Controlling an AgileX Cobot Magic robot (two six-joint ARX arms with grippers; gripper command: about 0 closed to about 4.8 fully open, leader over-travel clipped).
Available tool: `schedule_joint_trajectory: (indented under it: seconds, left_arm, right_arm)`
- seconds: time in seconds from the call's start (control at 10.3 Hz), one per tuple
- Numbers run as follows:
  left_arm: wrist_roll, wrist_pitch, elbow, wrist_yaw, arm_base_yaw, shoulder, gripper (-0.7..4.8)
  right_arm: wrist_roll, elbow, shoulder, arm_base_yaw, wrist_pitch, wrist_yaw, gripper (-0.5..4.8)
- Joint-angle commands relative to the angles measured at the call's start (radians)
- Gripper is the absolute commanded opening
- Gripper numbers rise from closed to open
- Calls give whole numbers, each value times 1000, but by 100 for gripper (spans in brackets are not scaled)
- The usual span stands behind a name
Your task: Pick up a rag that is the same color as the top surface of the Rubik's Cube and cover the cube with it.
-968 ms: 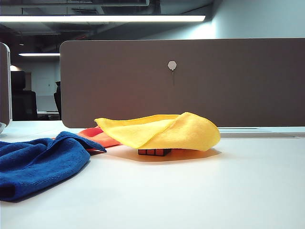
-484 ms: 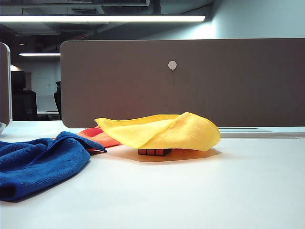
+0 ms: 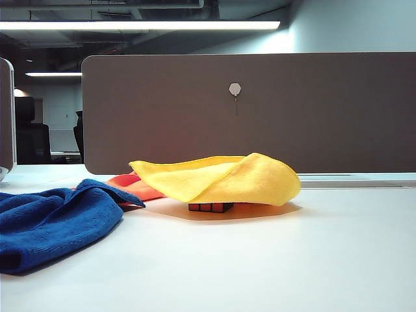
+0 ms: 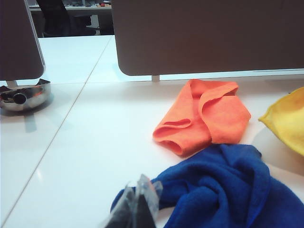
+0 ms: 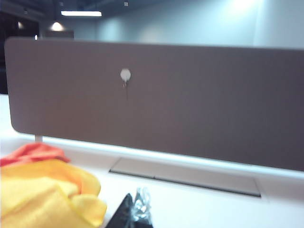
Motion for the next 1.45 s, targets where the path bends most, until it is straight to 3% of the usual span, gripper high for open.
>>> schedule_joint_trajectory:
  seconds: [0.1,0.19,0.68,1.45]
  left_arm:
    - [-8,32,0,4,-1,0,-5]
    - [-9,31,0,1,-1,0,-5]
    - [-11,-50,0,2,-1,0,-5]
    - [-53,16,0,24,-1,0,-5]
  right_arm:
    - [22,-6,-1,0,-44,50,-5]
    - [26,-6,-1,1,-131,70,-5]
    - [13,-6,-1,1,-175,70,-5]
    - [23,-6,-1,1,-171,45,-5]
